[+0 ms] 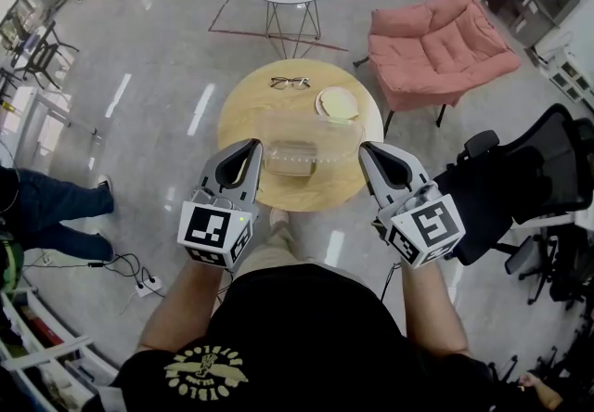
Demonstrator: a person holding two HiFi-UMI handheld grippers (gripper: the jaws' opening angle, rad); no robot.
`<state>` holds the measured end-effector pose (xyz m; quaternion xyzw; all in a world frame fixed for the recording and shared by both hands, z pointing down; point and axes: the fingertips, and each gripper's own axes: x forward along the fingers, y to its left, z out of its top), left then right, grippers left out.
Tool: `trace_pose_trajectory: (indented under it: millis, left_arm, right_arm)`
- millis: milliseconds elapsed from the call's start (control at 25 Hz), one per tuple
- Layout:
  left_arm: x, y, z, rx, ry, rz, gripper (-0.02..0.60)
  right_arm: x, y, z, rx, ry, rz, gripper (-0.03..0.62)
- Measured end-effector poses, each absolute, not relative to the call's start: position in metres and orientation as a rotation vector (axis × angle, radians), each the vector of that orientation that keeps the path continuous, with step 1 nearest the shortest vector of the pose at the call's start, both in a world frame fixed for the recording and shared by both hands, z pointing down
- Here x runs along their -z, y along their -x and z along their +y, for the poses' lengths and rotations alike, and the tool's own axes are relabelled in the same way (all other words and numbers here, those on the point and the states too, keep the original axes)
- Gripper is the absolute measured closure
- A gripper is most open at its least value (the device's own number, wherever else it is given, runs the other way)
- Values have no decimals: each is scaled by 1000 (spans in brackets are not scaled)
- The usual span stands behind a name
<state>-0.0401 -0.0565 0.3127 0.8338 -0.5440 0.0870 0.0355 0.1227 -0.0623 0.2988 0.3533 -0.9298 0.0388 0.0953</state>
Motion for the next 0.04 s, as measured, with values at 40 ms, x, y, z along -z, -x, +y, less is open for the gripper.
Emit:
trace_pose_trajectory:
  millis: [40]
  left_arm:
    - [-313, 41, -55, -271, -2561, -1671, 566]
  right_arm:
    - [-299, -122, -61, -116, -1047, -2756, 579]
